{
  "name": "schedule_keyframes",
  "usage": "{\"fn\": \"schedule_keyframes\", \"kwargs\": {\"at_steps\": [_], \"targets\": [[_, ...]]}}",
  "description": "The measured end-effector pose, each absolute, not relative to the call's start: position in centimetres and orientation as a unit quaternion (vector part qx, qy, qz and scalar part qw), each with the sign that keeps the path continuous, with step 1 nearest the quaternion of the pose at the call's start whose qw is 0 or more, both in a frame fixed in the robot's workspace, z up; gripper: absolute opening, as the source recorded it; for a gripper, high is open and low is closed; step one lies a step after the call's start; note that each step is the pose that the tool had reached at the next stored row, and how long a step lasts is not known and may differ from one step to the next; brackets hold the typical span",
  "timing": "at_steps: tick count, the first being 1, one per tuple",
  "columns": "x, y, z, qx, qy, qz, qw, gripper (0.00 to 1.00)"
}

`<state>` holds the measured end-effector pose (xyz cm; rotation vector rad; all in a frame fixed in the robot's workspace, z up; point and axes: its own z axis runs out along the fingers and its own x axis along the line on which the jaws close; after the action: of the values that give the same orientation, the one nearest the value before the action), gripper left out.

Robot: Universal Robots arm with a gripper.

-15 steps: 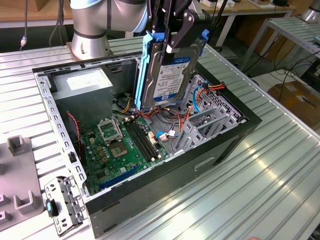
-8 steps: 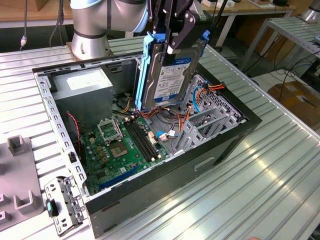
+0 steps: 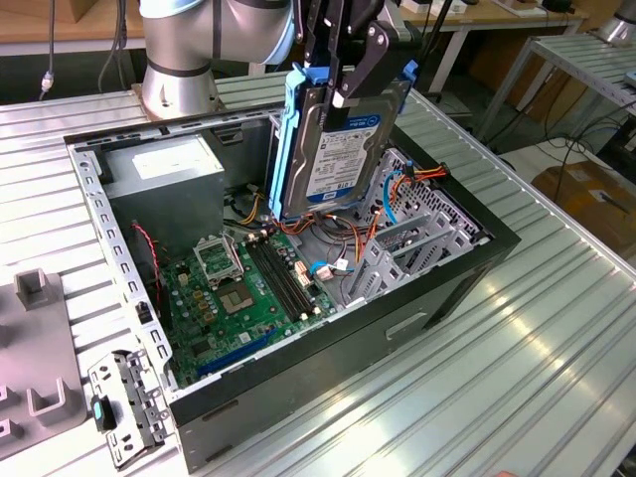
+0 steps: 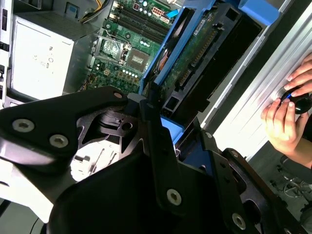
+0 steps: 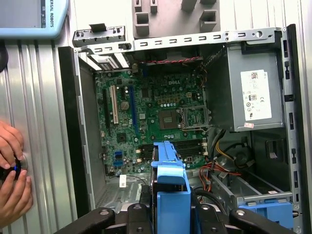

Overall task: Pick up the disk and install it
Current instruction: 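Insert the disk into the insertion slot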

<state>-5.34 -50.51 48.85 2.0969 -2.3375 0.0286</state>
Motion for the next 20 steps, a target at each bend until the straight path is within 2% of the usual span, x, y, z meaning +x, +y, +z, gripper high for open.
{"fn": "schedule_keyframes", "kwargs": {"at_steps": [14, 20], "targets": [[-3.9, -50.5, 48.8, 0.668, -0.744, 0.009, 0.001, 0.36], [-3.8, -51.5, 48.8, 0.668, -0.744, 0.009, 0.001, 0.36]]}}
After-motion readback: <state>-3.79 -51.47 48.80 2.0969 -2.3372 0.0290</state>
